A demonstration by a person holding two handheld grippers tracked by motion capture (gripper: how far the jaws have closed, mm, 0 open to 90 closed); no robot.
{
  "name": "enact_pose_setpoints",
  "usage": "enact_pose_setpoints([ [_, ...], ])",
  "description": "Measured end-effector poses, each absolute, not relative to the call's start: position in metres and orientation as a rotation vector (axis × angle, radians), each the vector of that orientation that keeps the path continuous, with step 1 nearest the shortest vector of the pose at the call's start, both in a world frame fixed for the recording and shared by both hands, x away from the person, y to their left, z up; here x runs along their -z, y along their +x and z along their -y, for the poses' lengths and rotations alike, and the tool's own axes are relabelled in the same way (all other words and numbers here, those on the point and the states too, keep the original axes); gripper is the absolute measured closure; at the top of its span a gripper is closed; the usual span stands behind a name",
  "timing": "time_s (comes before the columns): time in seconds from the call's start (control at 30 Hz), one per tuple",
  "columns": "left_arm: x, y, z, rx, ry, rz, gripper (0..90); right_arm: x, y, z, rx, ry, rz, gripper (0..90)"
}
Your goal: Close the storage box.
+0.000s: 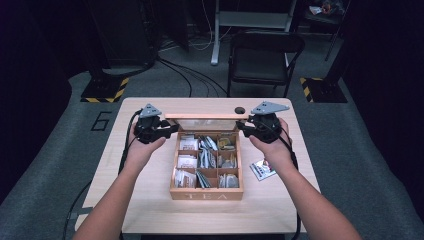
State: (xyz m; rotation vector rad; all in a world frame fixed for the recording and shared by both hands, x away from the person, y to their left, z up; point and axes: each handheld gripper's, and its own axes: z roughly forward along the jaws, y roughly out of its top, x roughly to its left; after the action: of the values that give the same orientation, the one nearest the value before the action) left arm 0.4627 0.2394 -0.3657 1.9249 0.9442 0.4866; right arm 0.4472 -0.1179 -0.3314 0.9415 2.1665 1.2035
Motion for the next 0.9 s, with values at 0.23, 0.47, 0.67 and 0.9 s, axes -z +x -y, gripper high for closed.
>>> enact_pose_setpoints([
  [0.23,0.355,0.447,-0.243,-0.490,1.914,-0.905,57.7,0.336,0.440,0.119,-1.204,0.929,-2.166,59.5],
  [0.47,0.349,0.439,-0.242,-0.495,1.929,-0.888,58.2,0.339,0.435,0.119,-1.209,0.932,-2.167,59.1],
  [0.67,0.346,0.433,-0.241,-0.509,1.940,-0.882,58.0,0.341,0.431,0.120,-1.207,0.924,-2.172,58.8],
  [0.9,0.345,0.426,-0.242,-0.504,1.949,-0.870,57.3,0.345,0.427,0.120,-1.205,0.914,-2.173,58.6],
])
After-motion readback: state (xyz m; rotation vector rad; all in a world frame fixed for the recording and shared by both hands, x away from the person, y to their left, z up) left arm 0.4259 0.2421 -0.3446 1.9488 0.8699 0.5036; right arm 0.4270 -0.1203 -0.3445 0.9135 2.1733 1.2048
